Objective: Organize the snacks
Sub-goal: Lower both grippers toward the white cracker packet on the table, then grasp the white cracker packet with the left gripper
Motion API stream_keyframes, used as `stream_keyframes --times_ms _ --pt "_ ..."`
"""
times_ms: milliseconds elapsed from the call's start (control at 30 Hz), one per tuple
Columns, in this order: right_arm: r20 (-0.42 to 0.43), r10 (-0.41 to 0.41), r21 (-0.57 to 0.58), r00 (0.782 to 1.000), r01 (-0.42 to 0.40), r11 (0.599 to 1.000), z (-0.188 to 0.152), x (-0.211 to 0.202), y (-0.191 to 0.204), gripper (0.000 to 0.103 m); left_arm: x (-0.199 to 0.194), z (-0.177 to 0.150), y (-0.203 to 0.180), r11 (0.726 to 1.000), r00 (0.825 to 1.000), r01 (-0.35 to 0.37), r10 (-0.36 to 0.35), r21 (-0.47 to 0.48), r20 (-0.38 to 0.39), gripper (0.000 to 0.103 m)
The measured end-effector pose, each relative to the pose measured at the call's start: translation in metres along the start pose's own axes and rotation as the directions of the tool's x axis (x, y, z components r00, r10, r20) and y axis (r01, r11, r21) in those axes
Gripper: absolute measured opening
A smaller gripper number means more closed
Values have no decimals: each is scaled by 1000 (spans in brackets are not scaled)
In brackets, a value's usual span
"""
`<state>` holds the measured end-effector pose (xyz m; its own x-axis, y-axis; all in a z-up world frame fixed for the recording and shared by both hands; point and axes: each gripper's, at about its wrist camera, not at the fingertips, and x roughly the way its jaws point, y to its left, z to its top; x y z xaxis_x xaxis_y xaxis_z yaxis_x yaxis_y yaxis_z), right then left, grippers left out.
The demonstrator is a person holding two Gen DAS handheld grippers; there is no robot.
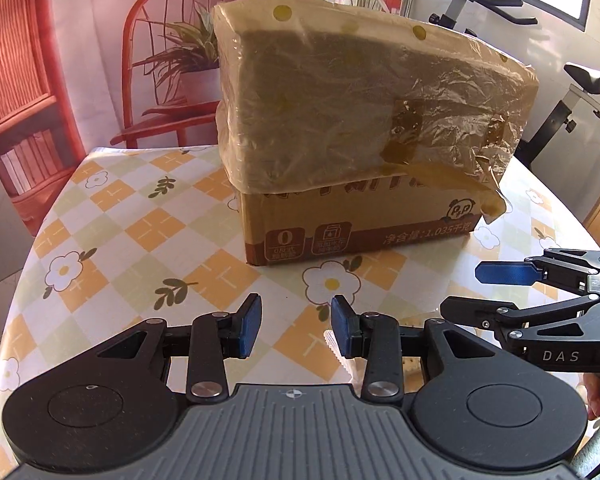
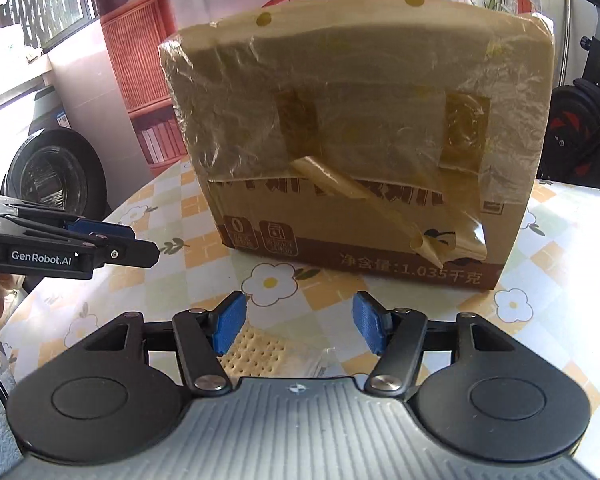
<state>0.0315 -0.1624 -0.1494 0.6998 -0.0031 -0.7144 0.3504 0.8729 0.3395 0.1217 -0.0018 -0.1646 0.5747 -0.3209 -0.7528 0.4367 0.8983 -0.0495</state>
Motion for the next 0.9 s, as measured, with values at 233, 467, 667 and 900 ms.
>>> stream_keyframes --times_ms 233,467,667,900 --pt "-117 6 -68 993 -14 998 -33 14 2 62 25 -24 -8 997 994 73 -73 -12 -82 40" --pt "-157 21 -95 987 -36 995 -43 27 6 62 43 -32 -17 994 989 99 -103 -36 -107 40" --pt "-156 36 -103 987 -53 993 -44 33 7 53 56 -32 -14 986 982 144 -153 -82 -114 40" --pt "-143 48 -109 989 -64 992 -43 35 7 45 61 -33 -17 980 976 183 -192 -83 -107 40"
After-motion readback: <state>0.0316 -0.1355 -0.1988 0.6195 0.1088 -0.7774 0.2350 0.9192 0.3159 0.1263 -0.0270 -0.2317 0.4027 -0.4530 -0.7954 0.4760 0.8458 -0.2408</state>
